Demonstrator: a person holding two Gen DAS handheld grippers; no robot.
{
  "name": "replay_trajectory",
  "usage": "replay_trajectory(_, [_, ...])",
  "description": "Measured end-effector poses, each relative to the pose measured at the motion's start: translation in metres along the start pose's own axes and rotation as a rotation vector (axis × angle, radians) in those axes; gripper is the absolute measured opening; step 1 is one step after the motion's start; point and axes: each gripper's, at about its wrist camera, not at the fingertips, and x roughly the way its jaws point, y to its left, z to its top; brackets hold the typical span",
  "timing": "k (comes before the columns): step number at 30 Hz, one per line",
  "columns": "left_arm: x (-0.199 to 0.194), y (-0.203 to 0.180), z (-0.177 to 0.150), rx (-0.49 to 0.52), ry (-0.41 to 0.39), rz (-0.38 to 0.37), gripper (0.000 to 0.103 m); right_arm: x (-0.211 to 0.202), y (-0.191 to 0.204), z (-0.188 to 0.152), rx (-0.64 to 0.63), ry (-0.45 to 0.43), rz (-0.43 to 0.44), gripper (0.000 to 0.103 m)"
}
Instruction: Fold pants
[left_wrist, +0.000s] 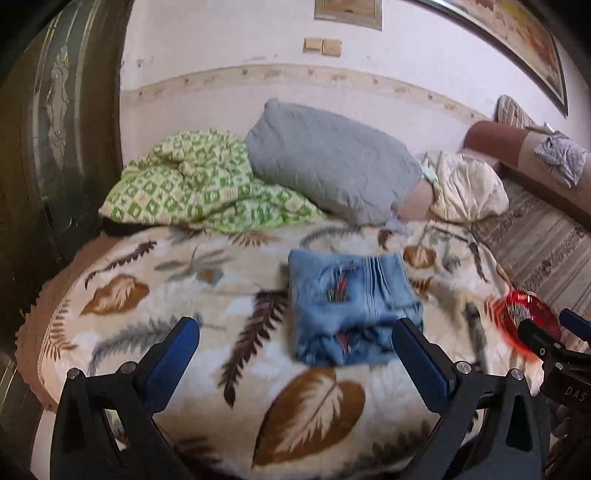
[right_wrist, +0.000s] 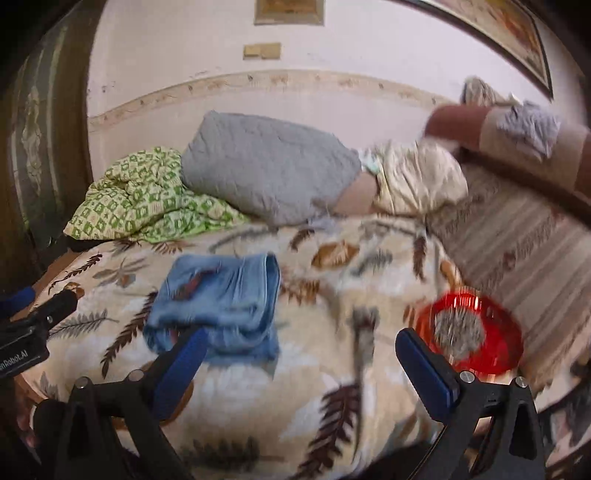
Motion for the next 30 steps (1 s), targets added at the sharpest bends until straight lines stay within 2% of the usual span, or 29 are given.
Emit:
replay_trajectory(5, [-0.012,0.001,-0.001,0.028,-0.009,0.011,0.103,-0.008,0.003,-0.012,-0.013,0.007,0.0,0.103])
replay_trajectory(14, [-0.012,-0.001,-0.002,0.039,0.004,-0.008,0.103,-0.012,0.007,-0.011,-0.02,0.003,0.024,0.103])
replay_trajectory(30, [-0.01,-0.003,-0.005,0.048,0.019,-0.008,0.103,-0.008,0.007,-0.012,-0.007,0.017,0.016,0.103])
